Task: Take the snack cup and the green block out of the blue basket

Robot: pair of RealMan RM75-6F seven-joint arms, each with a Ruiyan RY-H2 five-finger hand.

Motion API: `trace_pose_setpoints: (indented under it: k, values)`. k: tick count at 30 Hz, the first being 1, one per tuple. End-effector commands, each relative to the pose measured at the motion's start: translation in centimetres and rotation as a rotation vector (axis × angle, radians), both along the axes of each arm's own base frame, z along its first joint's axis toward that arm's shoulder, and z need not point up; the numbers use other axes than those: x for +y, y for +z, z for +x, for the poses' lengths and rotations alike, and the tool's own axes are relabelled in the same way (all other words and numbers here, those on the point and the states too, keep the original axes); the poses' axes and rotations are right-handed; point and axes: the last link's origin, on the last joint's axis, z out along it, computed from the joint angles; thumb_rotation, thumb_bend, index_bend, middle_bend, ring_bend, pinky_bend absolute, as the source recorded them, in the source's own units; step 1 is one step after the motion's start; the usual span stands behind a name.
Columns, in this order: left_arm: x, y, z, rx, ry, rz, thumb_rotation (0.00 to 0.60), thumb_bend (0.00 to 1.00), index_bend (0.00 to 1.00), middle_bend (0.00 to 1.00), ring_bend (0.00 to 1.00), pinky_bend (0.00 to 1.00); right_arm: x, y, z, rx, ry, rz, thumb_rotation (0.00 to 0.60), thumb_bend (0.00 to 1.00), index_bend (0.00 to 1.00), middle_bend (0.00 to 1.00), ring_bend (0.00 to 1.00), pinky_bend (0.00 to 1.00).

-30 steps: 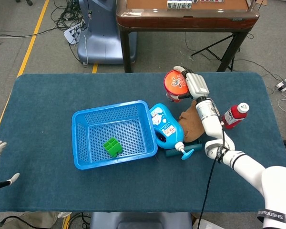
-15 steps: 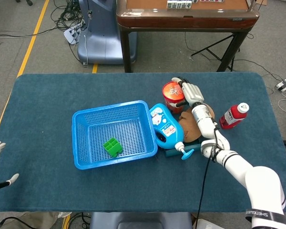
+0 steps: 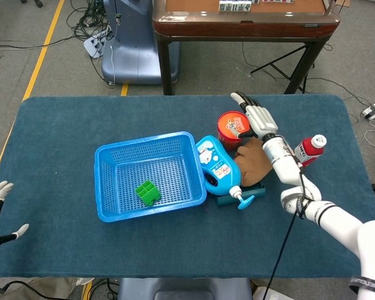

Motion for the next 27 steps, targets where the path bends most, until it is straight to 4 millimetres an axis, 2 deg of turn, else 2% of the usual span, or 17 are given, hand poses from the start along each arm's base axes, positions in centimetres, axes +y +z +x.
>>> trace_pose_setpoints:
  k: [1, 8, 15, 18, 21, 27]
  values:
    - [0.4, 0.1, 0.4, 0.007, -0.021, -0.006, 0.6, 0.19, 0.11, 0.06, 0.08, 0.13, 3.1, 3.0, -1.2, 0.037, 0.072, -0.075, 0.6, 0.28, 0.0, 0.02, 0.0, 0.03]
    - [2.4, 0.6, 2.0, 0.009, -0.121, -0.042, 0.6, 0.19, 0.11, 0.06, 0.08, 0.13, 8.9, 6.0, -3.5, 0.06, 0.098, -0.112, 0.6, 0.28, 0.0, 0.07, 0.0, 0.07]
    - [5.1, 0.2, 5.3, -0.018, -0.278, -0.086, 0.6, 0.19, 0.13, 0.06, 0.09, 0.13, 14.4, 8.8, -5.7, 0.077, 0.074, -0.107, 0.6, 0.28, 0.0, 0.1, 0.02, 0.12]
    - [6.7, -0.3, 6.9, -0.08, -0.349, -0.108, 0.6, 0.19, 0.16, 0.07, 0.09, 0.13, 16.2, 9.5, -6.4, 0.087, 0.057, -0.106, 0.6, 0.28, 0.0, 0.11, 0.03, 0.12]
    - [8.2, -0.8, 8.1, -0.143, -0.397, -0.141, 0.6, 0.19, 0.19, 0.13, 0.12, 0.13, 17.5, 9.9, -6.9, 0.087, 0.045, -0.108, 0.6, 0.28, 0.0, 0.11, 0.02, 0.13]
    - [11.2, -3.5, 10.8, -0.177, -0.488, -0.251, 0.6, 0.19, 0.22, 0.16, 0.15, 0.13, 19.4, 10.1, -7.7, 0.093, 0.027, -0.111, 0.6, 0.28, 0.0, 0.11, 0.02, 0.14]
